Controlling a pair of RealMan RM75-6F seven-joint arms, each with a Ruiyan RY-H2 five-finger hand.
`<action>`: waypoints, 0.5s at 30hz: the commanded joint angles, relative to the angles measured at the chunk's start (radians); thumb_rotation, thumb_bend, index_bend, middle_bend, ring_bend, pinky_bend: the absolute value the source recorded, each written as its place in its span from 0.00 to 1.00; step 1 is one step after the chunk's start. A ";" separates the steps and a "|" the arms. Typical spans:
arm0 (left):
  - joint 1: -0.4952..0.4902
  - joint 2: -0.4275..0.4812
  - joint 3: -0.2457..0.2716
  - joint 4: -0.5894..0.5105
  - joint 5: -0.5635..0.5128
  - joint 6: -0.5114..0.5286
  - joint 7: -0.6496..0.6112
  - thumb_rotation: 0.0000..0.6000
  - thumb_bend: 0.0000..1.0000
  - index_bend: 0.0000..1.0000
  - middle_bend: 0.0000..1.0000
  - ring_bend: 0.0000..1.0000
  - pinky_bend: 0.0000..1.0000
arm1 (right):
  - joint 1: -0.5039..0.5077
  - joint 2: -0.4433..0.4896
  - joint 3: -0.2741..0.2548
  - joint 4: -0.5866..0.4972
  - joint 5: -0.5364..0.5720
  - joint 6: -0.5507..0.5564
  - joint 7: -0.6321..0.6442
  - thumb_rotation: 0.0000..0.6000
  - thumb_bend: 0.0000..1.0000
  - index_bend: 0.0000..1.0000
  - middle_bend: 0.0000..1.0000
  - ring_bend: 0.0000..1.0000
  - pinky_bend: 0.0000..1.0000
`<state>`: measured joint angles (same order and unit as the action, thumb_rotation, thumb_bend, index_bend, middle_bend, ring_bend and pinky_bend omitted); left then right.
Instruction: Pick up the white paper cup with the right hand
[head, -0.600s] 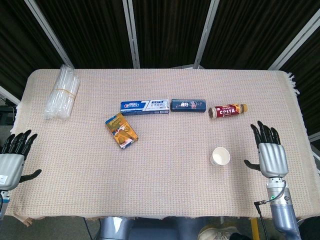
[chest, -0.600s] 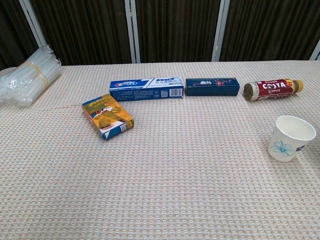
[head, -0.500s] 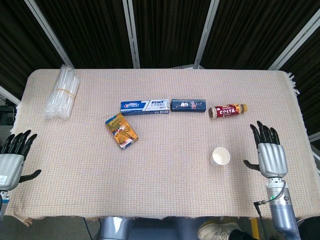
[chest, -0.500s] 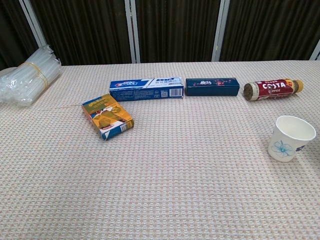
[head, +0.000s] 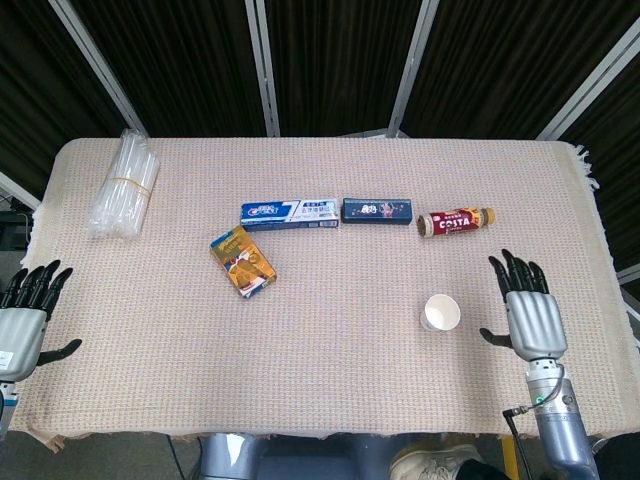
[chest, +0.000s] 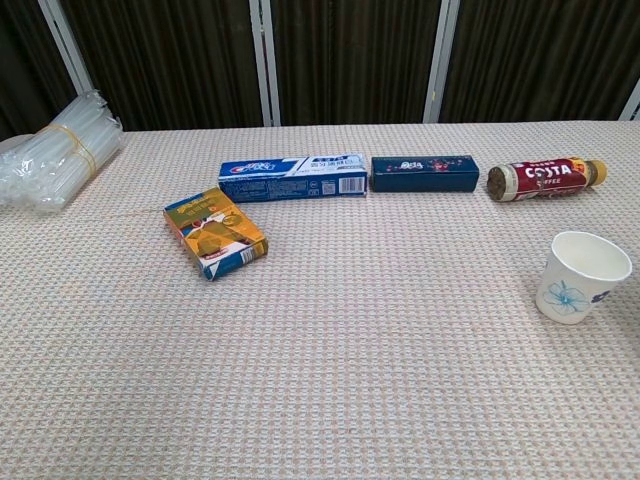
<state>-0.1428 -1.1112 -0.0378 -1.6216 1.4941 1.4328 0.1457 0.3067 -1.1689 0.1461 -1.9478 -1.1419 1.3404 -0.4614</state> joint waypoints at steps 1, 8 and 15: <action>0.000 0.001 0.000 -0.001 -0.001 -0.001 0.000 1.00 0.00 0.00 0.00 0.00 0.00 | 0.026 0.031 -0.006 -0.073 0.079 -0.073 -0.028 1.00 0.08 0.05 0.00 0.00 0.00; 0.001 0.001 0.001 -0.003 0.001 0.002 0.004 1.00 0.00 0.00 0.00 0.00 0.00 | 0.090 0.002 0.010 -0.065 0.192 -0.146 -0.070 1.00 0.09 0.10 0.00 0.00 0.00; 0.001 0.000 0.002 -0.001 0.003 0.003 0.002 1.00 0.00 0.00 0.00 0.00 0.00 | 0.130 -0.055 0.011 -0.015 0.260 -0.151 -0.106 1.00 0.09 0.16 0.00 0.00 0.00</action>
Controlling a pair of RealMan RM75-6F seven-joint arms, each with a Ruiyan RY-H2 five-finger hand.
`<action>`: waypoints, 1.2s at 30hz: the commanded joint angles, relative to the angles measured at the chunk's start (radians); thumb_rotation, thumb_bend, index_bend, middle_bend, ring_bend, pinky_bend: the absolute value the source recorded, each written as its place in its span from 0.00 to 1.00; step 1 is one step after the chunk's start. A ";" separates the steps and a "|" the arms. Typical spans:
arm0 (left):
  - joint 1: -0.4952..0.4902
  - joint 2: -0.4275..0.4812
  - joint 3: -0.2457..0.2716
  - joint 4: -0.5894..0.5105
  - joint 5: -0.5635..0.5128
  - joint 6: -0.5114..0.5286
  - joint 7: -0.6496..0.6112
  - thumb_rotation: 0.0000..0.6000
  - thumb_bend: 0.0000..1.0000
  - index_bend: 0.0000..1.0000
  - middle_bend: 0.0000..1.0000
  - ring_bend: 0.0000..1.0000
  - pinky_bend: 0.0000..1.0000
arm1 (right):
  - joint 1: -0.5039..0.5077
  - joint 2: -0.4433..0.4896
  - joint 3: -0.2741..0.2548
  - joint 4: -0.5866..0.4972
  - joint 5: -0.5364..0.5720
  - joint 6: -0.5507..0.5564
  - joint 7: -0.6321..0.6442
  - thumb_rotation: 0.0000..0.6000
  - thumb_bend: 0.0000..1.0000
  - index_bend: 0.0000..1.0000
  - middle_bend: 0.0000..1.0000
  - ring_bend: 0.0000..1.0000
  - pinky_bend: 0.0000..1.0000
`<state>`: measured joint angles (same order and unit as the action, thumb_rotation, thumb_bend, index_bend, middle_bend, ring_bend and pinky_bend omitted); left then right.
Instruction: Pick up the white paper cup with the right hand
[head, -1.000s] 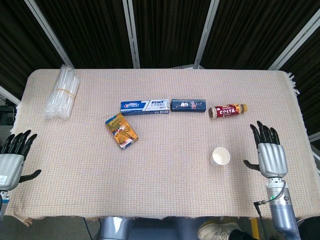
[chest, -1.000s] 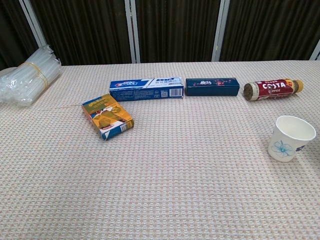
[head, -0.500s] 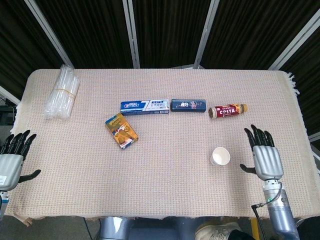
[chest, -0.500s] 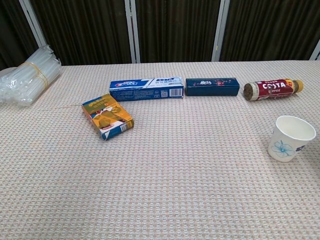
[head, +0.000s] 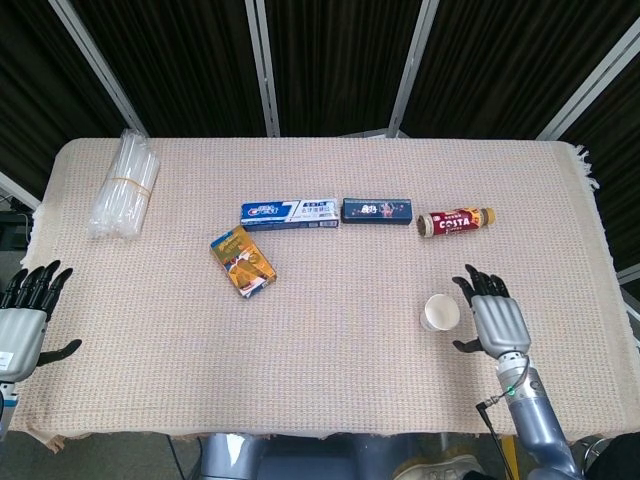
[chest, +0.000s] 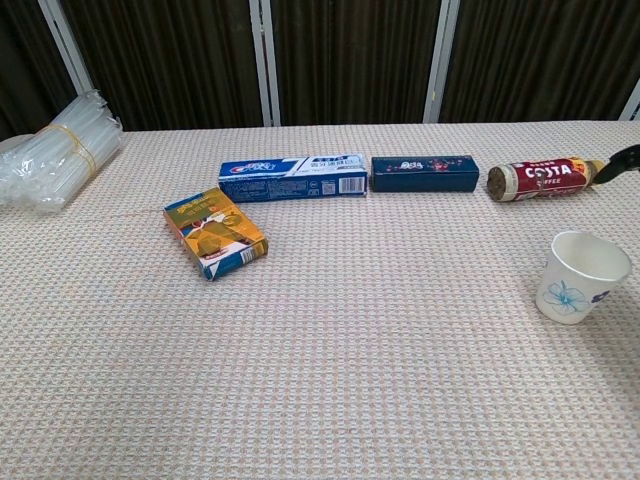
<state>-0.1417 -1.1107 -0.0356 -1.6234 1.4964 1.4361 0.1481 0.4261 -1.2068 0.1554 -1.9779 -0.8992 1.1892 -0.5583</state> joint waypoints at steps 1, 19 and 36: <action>0.000 0.000 0.000 0.000 0.001 0.000 -0.001 1.00 0.00 0.00 0.00 0.00 0.00 | 0.015 -0.026 0.004 0.023 0.026 0.002 -0.010 1.00 0.09 0.16 0.00 0.00 0.00; -0.001 0.000 0.000 0.000 -0.001 -0.001 0.001 1.00 0.00 0.00 0.00 0.00 0.00 | 0.080 -0.140 0.004 0.129 0.137 -0.011 -0.039 1.00 0.11 0.19 0.00 0.00 0.00; -0.002 0.000 0.000 0.000 -0.001 -0.002 0.000 1.00 0.00 0.00 0.00 0.00 0.00 | 0.084 -0.231 0.019 0.193 0.102 0.069 -0.012 1.00 0.24 0.41 0.06 0.00 0.00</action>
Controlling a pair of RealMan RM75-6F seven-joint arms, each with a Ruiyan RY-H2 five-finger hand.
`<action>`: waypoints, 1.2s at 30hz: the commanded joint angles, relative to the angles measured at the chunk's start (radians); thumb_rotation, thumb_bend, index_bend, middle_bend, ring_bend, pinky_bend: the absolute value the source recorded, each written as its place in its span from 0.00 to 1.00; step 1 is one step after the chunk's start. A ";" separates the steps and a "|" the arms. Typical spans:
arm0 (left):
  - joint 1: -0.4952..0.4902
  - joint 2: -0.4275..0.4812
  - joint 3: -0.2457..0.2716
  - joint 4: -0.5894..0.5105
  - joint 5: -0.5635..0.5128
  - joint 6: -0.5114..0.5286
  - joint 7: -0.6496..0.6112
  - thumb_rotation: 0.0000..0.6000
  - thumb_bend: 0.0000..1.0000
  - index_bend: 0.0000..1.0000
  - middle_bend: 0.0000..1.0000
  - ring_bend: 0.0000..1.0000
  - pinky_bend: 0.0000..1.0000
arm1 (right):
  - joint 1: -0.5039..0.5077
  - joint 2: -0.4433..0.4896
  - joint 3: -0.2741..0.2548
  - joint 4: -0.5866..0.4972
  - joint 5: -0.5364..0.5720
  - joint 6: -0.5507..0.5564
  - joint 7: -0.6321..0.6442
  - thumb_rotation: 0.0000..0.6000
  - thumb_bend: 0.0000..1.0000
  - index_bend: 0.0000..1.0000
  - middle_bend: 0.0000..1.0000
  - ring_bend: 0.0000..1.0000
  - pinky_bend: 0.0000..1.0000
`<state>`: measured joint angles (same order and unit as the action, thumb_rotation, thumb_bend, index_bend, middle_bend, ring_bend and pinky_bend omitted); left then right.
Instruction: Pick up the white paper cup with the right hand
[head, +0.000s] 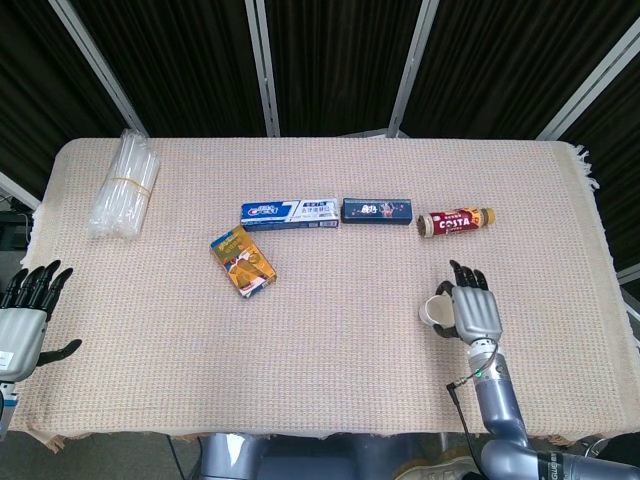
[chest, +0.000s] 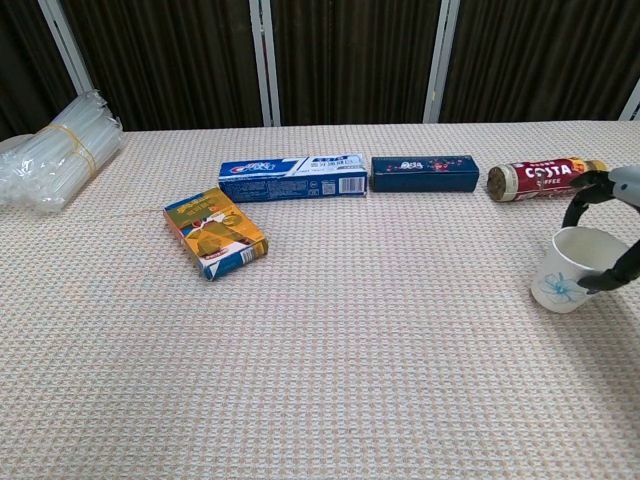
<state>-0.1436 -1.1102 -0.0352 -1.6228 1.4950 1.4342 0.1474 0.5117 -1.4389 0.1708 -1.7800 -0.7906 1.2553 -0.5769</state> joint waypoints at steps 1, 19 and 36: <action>0.000 0.000 0.000 0.000 0.000 0.000 0.001 1.00 0.00 0.00 0.00 0.00 0.00 | -0.002 0.002 0.007 -0.012 -0.014 0.006 0.014 1.00 0.24 0.41 0.06 0.00 0.00; 0.001 -0.005 -0.003 -0.003 -0.008 0.003 0.015 1.00 0.00 0.00 0.00 0.00 0.00 | -0.005 -0.083 0.065 0.077 0.074 -0.086 0.207 1.00 0.23 0.41 0.06 0.00 0.00; 0.002 -0.004 -0.002 -0.003 -0.005 0.005 0.014 1.00 0.00 0.00 0.00 0.00 0.00 | -0.009 -0.085 0.009 0.118 0.045 0.091 -0.013 1.00 0.22 0.12 0.00 0.00 0.00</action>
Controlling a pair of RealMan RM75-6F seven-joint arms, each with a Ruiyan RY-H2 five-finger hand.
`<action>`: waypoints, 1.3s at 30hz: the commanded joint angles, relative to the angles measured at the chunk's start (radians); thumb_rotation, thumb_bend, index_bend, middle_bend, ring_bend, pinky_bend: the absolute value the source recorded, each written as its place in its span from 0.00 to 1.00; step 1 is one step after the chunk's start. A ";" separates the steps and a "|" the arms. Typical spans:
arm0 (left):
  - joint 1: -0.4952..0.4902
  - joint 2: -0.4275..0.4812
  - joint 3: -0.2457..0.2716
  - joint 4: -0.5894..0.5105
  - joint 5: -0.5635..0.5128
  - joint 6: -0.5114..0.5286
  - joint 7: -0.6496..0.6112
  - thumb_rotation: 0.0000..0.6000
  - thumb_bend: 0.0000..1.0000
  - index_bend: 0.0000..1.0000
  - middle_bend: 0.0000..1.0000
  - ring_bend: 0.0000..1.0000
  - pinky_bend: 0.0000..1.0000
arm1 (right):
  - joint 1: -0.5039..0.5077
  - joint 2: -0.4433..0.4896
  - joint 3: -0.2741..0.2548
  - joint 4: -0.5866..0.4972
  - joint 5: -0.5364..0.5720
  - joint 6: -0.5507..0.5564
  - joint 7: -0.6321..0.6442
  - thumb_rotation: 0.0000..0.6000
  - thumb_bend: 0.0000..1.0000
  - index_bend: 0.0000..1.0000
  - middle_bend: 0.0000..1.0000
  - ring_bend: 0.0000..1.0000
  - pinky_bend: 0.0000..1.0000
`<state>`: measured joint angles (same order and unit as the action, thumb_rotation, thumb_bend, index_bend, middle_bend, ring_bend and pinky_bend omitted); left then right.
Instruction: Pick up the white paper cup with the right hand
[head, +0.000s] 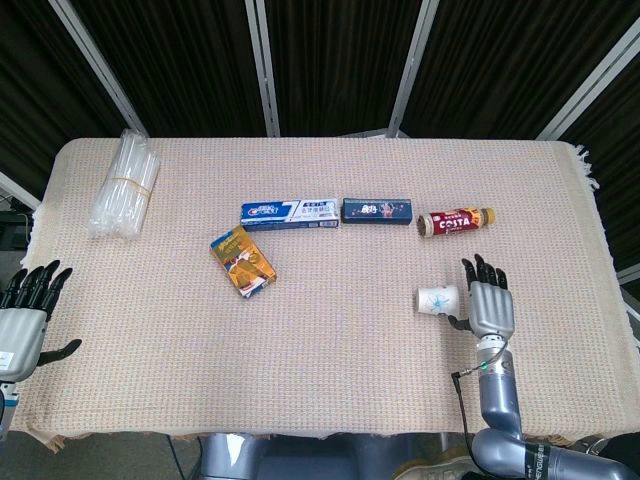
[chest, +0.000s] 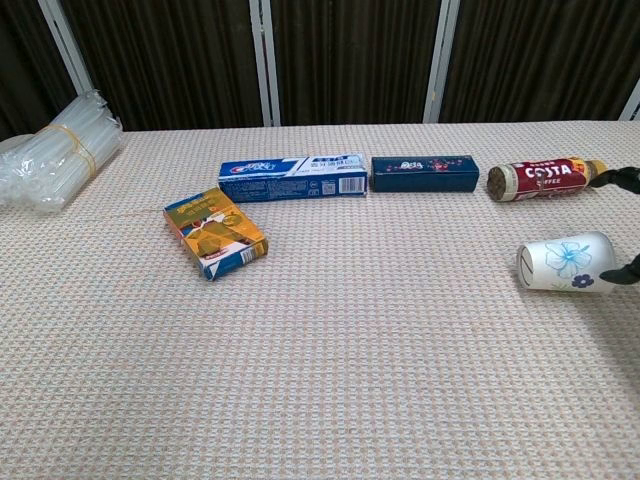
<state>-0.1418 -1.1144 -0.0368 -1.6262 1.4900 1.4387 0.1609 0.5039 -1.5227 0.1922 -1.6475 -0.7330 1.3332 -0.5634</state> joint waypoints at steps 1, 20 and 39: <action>0.000 0.000 0.000 0.000 0.000 0.000 0.000 1.00 0.00 0.00 0.00 0.00 0.00 | -0.001 -0.003 -0.018 -0.017 -0.019 0.016 -0.036 1.00 0.22 0.14 0.00 0.00 0.00; -0.003 0.003 0.001 0.003 0.001 -0.005 -0.010 1.00 0.00 0.00 0.00 0.00 0.00 | 0.020 -0.176 -0.083 0.198 -0.179 0.032 -0.117 1.00 0.20 0.32 0.00 0.00 0.00; -0.002 0.003 0.001 0.003 0.002 -0.004 -0.010 1.00 0.00 0.00 0.00 0.00 0.00 | -0.018 -0.214 -0.003 0.208 -0.317 0.051 0.118 1.00 0.21 0.47 0.10 0.00 0.00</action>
<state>-0.1441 -1.1116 -0.0356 -1.6233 1.4919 1.4344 0.1506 0.5013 -1.7479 0.1468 -1.3816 -1.0391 1.3844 -0.5431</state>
